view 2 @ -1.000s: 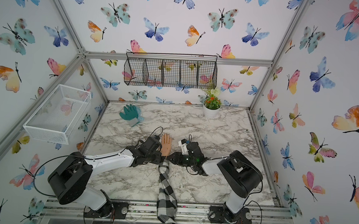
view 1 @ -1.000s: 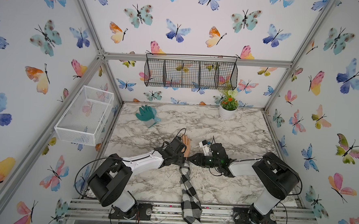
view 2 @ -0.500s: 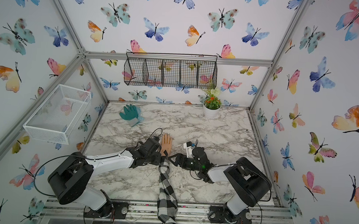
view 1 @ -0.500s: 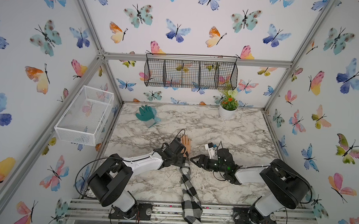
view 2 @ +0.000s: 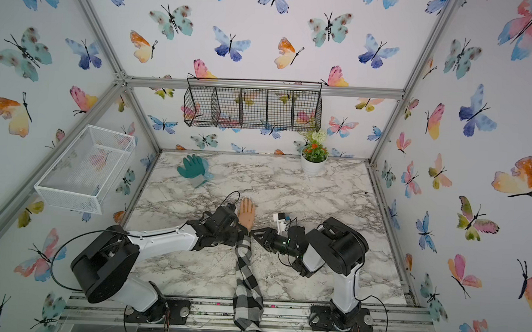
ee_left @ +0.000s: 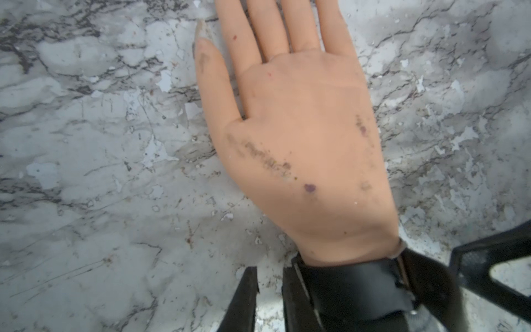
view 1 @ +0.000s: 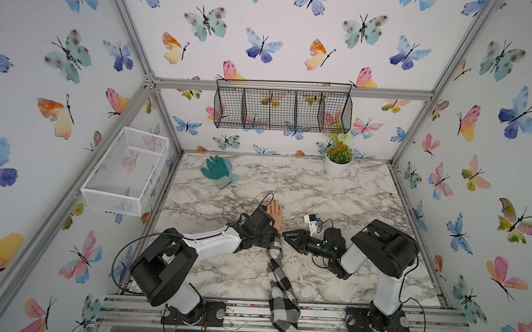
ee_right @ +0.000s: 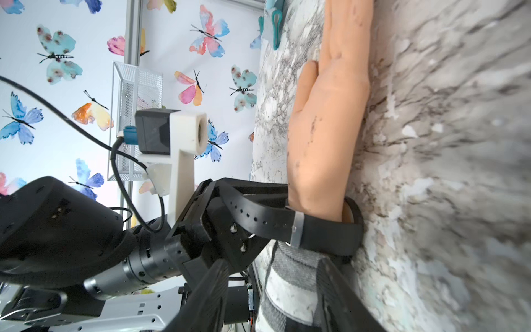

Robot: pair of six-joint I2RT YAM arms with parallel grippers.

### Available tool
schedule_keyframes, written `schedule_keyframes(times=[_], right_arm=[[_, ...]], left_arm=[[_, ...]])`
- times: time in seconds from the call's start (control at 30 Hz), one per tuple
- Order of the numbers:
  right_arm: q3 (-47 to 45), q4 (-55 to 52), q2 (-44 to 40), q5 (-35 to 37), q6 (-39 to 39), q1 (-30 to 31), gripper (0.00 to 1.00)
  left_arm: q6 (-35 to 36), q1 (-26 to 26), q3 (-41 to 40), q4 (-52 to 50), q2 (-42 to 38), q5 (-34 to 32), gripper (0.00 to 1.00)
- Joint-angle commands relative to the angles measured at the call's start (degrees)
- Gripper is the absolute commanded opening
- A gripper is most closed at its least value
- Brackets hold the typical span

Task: Take off the watch
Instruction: Untie the watch from the hand.

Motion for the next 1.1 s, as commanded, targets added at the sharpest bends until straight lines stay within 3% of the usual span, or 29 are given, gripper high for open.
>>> schedule_keyframes(times=[0.0, 0.27, 1.07], right_arm=[[1.97, 3.89, 1.10, -1.80, 1.71, -0.19, 0.51], [3.10, -0.92, 1.57, -1.71, -0.12, -0.23, 0.50], [8.01, -0.96, 4.76, -4.48, 1.51, -0.06, 0.45]], left_arm=[[-0.21, 0.12, -0.06, 1.04, -0.72, 0.62, 0.21], [-0.21, 0.07, 0.02, 1.44, 0.10, 0.59, 0.20], [-0.58, 0.07, -0.94, 2.61, 1.11, 0.82, 0.20]])
